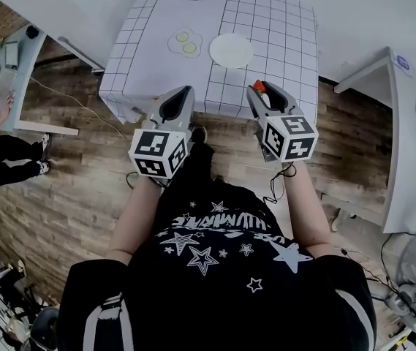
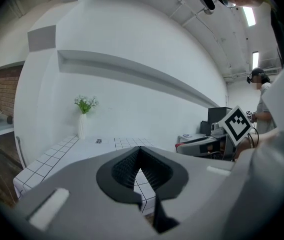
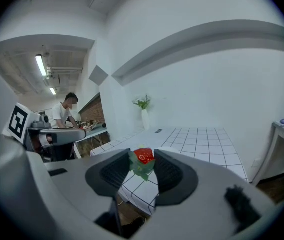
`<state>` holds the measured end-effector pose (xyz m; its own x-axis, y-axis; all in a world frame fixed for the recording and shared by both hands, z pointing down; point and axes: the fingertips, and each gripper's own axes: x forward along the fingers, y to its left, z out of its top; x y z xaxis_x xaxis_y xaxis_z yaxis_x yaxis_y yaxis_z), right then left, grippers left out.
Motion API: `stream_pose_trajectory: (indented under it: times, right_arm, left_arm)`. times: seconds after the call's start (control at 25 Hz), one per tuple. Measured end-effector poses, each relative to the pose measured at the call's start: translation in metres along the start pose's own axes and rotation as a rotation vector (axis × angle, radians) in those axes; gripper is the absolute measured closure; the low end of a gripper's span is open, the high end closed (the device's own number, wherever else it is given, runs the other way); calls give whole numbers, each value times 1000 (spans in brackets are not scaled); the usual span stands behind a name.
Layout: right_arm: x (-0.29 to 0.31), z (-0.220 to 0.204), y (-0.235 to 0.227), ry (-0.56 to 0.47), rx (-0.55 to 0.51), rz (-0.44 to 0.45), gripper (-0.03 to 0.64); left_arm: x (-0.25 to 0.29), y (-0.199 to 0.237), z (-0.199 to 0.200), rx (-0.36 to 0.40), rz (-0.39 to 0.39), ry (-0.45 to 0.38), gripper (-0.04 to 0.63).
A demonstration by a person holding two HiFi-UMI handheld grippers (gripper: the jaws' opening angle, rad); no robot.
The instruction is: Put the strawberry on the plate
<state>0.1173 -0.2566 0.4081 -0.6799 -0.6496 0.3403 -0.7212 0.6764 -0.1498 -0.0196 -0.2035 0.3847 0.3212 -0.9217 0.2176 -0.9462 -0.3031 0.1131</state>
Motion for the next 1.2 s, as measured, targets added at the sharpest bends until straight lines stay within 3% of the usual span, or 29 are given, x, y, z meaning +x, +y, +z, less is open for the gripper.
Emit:
stream_pose_trajectory:
  times: [0.76,1.2]
  right_arm:
    - [132,6,-47,118,20,-95,460]
    - [191,-13,-74,222,53,-163,460]
  left_arm:
    - [136,92,13,-9,-122,52,586]
    - [193,127,0,-1,-216,119,586]
